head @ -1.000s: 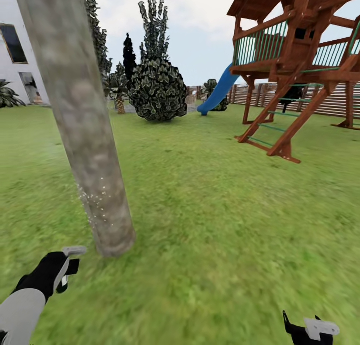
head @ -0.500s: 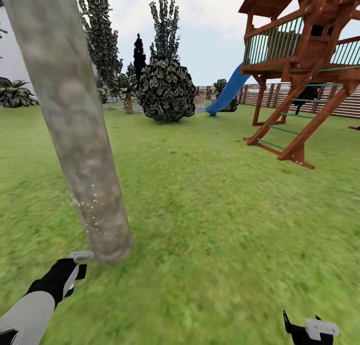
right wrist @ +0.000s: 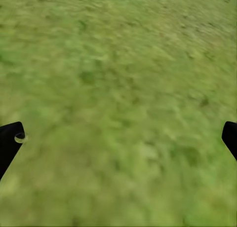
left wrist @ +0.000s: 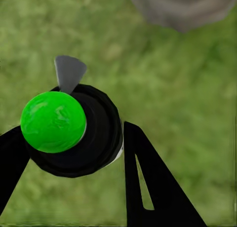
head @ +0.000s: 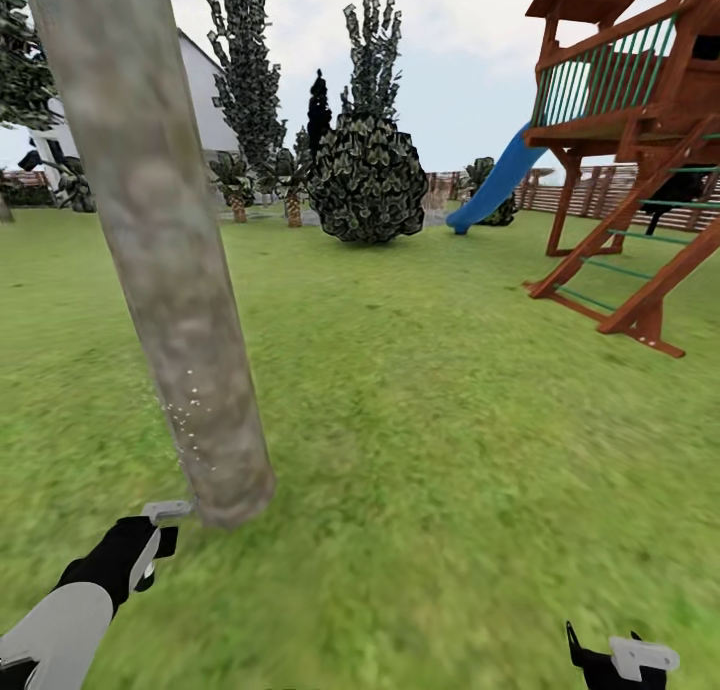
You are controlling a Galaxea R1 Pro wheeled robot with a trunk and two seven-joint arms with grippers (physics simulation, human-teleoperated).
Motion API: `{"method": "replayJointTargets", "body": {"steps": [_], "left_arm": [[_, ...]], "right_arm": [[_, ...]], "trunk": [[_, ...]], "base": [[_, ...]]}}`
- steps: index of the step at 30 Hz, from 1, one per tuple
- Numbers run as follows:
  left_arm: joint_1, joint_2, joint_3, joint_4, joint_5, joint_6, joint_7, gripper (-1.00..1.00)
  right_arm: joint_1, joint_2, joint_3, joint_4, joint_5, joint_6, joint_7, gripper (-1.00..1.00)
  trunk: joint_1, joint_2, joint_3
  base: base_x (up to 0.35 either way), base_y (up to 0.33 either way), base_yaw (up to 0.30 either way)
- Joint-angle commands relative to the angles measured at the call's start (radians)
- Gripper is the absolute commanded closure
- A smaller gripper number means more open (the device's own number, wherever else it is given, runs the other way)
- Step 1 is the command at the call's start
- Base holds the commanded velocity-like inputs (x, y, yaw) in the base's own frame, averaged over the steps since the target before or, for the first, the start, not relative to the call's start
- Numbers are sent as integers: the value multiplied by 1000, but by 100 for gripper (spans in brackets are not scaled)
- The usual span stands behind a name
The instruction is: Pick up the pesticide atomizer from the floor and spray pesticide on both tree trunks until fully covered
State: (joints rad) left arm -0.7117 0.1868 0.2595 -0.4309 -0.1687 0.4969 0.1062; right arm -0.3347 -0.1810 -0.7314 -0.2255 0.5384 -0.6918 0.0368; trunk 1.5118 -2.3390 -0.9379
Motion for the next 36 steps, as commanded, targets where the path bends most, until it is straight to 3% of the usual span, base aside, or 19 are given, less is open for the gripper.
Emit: {"method": "replayJointTargets", "body": {"steps": [1,20,36], "left_arm": [[0,-3,0,0,-2,0,0,100],[0,-15,0,11,-2,0,-1,100],[0,-13,0,7,-2,0,1,100]], "right_arm": [[0,0,0,-1,0,0,0,-100],[0,0,0,0,0,0,0,-100],[0,0,0,0,0,0,0,-100]], "trunk": [[0,0,0],[0,0,0],[0,0,0]], "base": [[1,-275,271],[76,-265,40],[189,-234,268]]}}
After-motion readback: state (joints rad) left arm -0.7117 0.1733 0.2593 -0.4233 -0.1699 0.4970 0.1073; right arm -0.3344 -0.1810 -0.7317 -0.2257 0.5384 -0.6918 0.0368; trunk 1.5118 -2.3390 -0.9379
